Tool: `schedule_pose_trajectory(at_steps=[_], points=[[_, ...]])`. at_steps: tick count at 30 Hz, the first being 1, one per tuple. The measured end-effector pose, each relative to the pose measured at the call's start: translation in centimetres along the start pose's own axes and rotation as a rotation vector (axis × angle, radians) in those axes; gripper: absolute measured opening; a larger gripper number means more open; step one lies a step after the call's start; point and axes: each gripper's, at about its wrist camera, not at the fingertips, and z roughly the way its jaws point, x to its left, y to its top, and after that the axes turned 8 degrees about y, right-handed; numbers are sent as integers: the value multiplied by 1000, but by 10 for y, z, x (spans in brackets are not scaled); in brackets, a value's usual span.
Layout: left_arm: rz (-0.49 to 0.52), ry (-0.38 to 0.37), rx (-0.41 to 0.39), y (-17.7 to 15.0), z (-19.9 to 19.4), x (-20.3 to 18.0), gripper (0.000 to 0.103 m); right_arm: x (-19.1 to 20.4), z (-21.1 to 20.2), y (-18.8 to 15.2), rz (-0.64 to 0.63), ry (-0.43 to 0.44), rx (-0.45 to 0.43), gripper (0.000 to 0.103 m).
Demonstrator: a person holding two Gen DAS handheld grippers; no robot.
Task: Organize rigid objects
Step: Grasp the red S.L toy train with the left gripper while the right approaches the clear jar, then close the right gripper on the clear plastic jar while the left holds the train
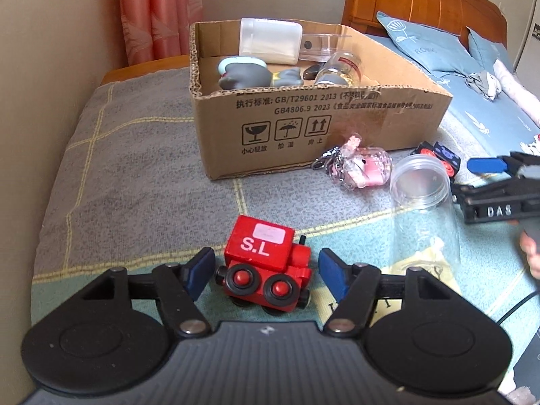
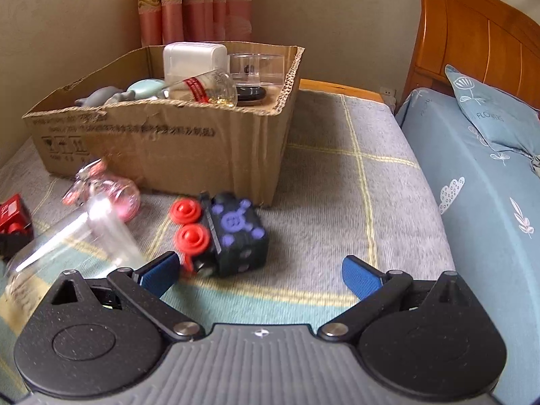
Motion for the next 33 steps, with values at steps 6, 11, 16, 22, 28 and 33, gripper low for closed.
schedule_pose_trajectory(at_steps=[6,11,16,22,28,33], points=[[-4,-6,-7,-2,-1,2,70,-14,-7,-7,17,-21,-8,103],[6,5,-22,-2,2,1,69,-10,-14,-13,18,-21,10,103],[13,24,-33,-3,0,5,53,-1,-32,-17,-20,67,24,103],[4,30,-33,-3,0,8,53,22,-66,-5,-132,359,-43,103],[15,30,-29,-2,1,7,53,56,-49,20,-316,477,-11,103],[20,23,-29,-3,0,8,53,59,-24,33,-302,562,76,103]])
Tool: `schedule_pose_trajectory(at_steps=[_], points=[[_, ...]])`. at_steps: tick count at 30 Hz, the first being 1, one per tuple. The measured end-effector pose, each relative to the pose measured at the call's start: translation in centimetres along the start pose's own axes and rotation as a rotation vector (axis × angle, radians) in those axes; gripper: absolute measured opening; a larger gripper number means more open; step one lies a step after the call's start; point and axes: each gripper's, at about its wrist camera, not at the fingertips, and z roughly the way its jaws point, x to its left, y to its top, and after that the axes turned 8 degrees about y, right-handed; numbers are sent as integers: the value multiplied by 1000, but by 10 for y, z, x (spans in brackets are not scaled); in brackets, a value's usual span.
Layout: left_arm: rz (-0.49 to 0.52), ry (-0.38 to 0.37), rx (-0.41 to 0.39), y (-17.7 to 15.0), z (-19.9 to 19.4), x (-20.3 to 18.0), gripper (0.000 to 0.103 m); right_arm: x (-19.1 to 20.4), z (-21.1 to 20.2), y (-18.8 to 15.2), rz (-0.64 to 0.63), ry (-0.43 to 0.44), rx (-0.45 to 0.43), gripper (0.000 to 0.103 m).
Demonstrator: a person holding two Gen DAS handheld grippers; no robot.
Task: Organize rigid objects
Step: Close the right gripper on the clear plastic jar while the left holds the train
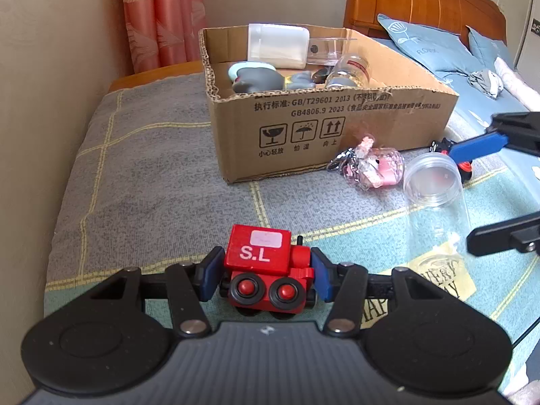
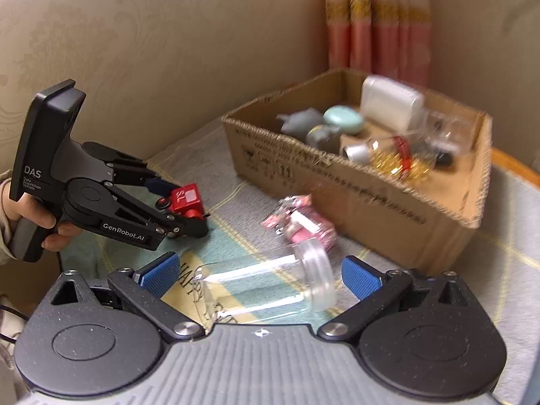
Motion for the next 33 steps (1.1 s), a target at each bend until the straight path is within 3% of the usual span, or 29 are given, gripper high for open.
schedule_pose_trajectory(at_steps=[7,14,21,33], points=[[7,1,3,0,0,0,53,8,-5,-12,74,37,45,103],[7,-1,7,0,0,0,53,35,7,-13,67,-139,60,103],[27,-2,10,1,0,-1,54,55,35,-8,-35,-288,83,103],[32,-1,10,-1,-1,1,57,55,44,-6,-32,-309,102,103]])
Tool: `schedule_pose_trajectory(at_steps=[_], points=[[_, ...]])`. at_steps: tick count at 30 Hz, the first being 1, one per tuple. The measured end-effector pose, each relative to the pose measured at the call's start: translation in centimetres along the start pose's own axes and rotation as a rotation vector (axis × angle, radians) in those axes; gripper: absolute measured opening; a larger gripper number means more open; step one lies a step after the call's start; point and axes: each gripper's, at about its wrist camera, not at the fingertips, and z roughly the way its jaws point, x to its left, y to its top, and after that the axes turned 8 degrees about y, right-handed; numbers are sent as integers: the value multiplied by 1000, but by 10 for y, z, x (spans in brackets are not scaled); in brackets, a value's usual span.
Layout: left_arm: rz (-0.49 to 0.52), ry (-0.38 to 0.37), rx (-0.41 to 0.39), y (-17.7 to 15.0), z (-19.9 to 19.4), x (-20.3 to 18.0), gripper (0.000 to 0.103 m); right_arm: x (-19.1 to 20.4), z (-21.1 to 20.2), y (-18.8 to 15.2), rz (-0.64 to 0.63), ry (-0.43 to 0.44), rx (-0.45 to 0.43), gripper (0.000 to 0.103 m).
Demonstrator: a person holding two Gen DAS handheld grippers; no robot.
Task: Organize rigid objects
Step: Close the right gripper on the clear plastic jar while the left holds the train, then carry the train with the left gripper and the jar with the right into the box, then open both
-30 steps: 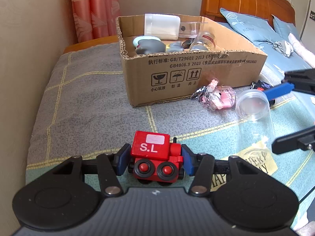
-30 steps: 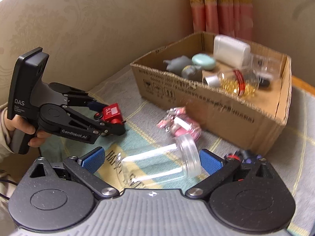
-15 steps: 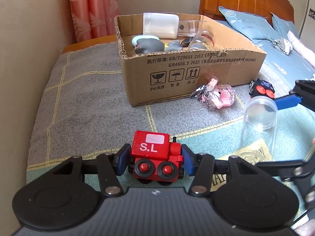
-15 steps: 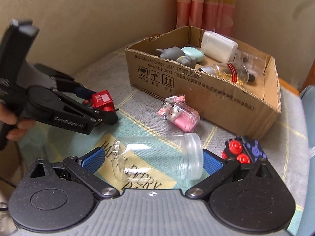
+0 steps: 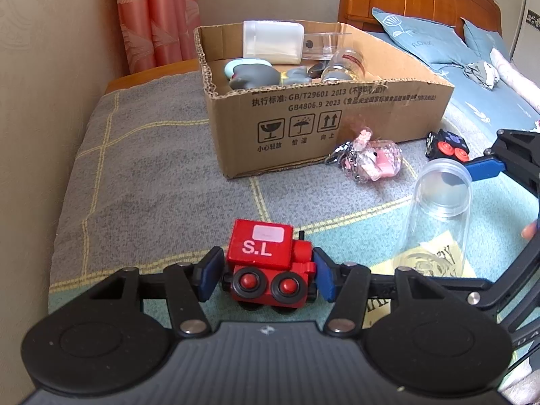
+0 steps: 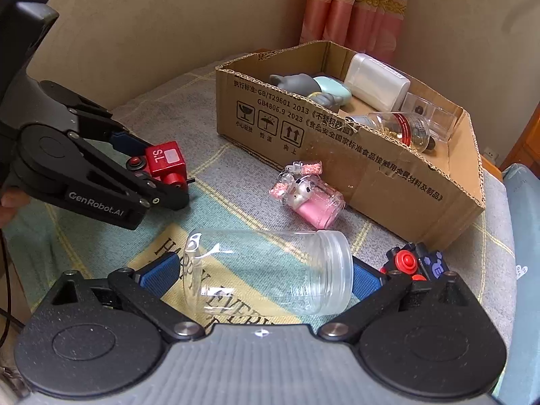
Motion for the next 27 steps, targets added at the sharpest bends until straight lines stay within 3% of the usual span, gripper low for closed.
schedule_pose_trajectory(at_steps=[5,18,27], points=[[0,1,2,-1,-2,1,55,0,1,3,3,-22,5,93],[-9,-5,-14,6,-20,3,54,-7,-19,10,-6,-16,-21,93],[-2,0,-112,45,-47,2,54,-43,-69,44,1,-55,-162,93]])
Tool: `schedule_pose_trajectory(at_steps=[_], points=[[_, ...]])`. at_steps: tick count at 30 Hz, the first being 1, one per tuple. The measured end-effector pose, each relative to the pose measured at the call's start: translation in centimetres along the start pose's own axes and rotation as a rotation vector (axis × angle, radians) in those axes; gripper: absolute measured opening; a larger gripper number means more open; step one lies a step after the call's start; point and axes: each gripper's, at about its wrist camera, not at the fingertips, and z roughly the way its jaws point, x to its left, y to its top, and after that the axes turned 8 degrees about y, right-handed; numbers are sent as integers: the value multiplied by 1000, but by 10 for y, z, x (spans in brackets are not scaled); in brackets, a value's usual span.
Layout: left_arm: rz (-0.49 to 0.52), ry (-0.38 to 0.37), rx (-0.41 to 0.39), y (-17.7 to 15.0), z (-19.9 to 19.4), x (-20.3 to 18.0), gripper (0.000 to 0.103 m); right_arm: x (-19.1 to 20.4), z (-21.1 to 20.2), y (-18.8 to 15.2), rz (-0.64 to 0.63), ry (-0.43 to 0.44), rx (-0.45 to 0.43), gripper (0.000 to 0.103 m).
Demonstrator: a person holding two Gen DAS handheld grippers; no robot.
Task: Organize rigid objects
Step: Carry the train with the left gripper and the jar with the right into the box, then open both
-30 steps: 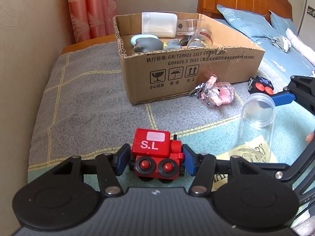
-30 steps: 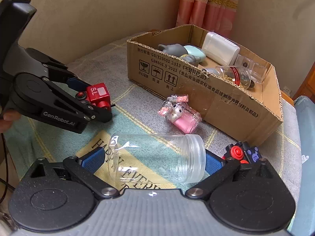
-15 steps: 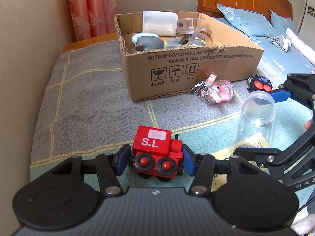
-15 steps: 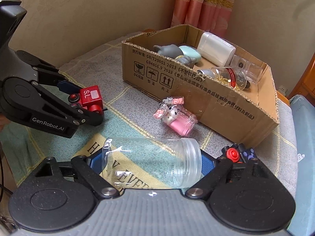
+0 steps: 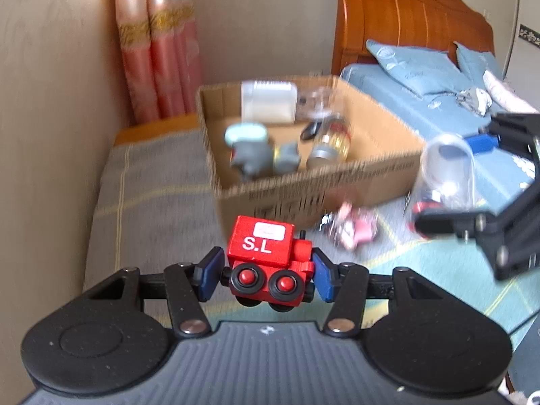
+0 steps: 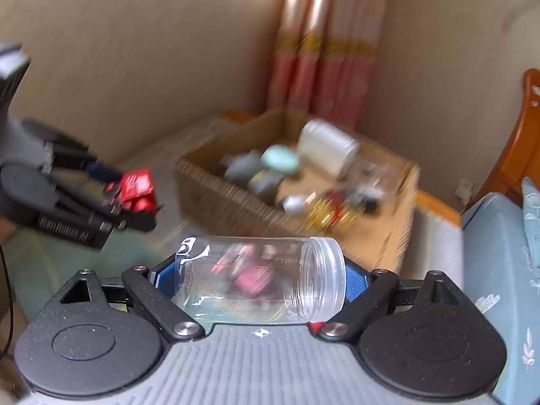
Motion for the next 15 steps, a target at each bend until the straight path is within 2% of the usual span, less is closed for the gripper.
schedule_pose_trajectory(at_steps=[6,9,13,15], points=[[44,3,-47,33,3,-8,54,-39,-1,31,30,-64,-74,93],[64,13,-58,52,8,-11,54,-53,13,40,27,-113,-69,93],[69,-1,-80,79,16,-12,54,-66,32,42,55,-113,-52,93],[68,-11,-83,92,22,-12,54,-68,38,40,61,-108,-33,99]])
